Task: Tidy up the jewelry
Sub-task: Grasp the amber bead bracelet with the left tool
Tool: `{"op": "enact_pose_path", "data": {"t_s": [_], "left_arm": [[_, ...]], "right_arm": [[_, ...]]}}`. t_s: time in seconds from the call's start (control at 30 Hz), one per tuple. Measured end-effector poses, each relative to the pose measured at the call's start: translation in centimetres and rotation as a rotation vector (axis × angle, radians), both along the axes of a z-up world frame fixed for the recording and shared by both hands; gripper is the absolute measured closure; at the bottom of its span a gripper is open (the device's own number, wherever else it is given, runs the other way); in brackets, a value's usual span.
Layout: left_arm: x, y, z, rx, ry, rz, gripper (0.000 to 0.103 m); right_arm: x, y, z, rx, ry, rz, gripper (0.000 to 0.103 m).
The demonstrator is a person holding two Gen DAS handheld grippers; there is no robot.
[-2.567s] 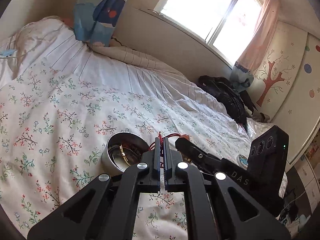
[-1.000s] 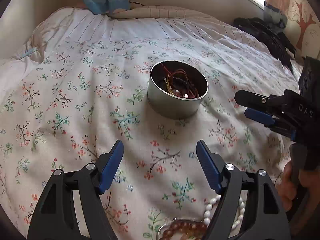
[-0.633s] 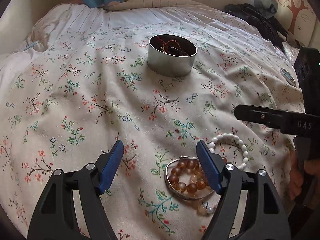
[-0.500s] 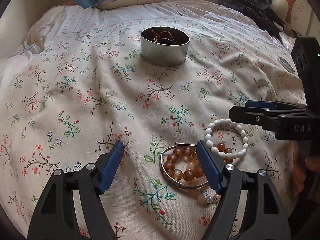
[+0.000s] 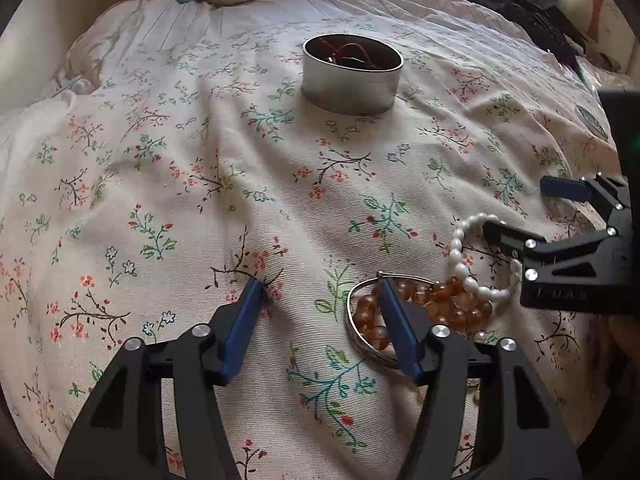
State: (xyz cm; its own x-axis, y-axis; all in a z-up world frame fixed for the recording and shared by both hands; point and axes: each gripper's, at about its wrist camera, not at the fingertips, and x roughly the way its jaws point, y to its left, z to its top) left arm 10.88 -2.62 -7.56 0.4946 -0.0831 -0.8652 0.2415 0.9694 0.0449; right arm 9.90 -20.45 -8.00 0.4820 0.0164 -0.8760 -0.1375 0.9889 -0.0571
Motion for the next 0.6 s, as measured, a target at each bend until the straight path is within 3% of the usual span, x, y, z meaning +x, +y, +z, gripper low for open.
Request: {"op": "enact_pose_path", "data": {"t_s": [0.1,0.33,0.43,0.5,0.6], "left_arm": [[-0.5,-1.0,0.1,0.023,-0.012,-0.052,0.062],[-1.9,-1.4,1.9,-0.050,-0.067,-0.140,0.063],[-2.5,-3.6,1.5,-0.012,-0.037,-0.259,0.058],[-2.9,-5.2,1.0,0.033,-0.041,-0.326,0.049],[-2.5,-7.0,-0.5,0.100,-0.030,-0.372,0.046]], "right_arm": [[0.2,-1.1,-0.1,-0.010,-0.002,-0.034,0.010],[0.9,-1.3,-0.4,0.001,0.009,-0.051,0.008],[0.9,-1.4,-0.4,0.007,0.012,-0.051,0.008],[0.8,-1.5,-0.5,0.011,0.014,-0.051,0.008],[0.8,-1.6,-0.6,0.014,0.016,-0.051,0.007]]}}
